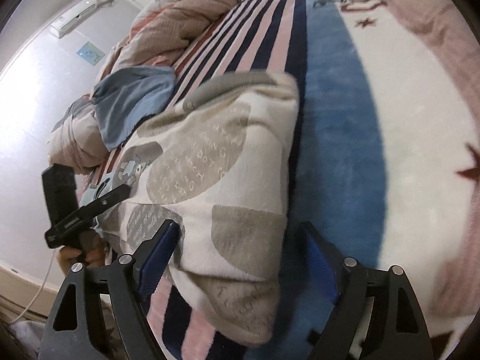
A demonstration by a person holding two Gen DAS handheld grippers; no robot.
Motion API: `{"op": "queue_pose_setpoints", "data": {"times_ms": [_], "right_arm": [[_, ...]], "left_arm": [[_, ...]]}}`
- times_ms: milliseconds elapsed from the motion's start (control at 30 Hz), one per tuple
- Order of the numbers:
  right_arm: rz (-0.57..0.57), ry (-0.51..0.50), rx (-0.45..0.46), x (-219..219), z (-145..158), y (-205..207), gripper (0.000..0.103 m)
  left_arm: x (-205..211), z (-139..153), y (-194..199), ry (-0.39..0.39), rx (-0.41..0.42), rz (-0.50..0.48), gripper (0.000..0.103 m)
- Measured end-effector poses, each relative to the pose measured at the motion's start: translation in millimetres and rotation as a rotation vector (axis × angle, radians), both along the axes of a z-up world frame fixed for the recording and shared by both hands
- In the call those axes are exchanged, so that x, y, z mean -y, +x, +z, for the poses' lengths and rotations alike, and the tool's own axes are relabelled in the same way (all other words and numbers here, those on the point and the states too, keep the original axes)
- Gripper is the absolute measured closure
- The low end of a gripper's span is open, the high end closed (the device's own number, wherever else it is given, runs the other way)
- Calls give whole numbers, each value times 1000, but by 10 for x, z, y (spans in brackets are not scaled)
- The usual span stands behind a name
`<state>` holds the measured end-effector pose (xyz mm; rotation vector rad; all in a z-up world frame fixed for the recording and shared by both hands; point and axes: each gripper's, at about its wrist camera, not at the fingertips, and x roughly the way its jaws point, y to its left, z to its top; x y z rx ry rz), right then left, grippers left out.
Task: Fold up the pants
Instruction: 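Grasp the folded pants with both tools and lift them off the bed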
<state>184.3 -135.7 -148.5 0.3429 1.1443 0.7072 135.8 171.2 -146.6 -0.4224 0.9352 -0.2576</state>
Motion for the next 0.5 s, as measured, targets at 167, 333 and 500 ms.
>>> {"op": "queue_pose_setpoints", "data": {"times_ms": [167,333,500], "right_arm": [[43,23,8,-189,-55,38,43],[87,-88,93,-405,81,-94,72],[123,-93,192,-618,457,-256,78]], "left_arm": [[60,-48,-5,-5,18,8,50],[100,72,-35,0,59,-6,76],[-83,489,-260,4,180,15,80]]}}
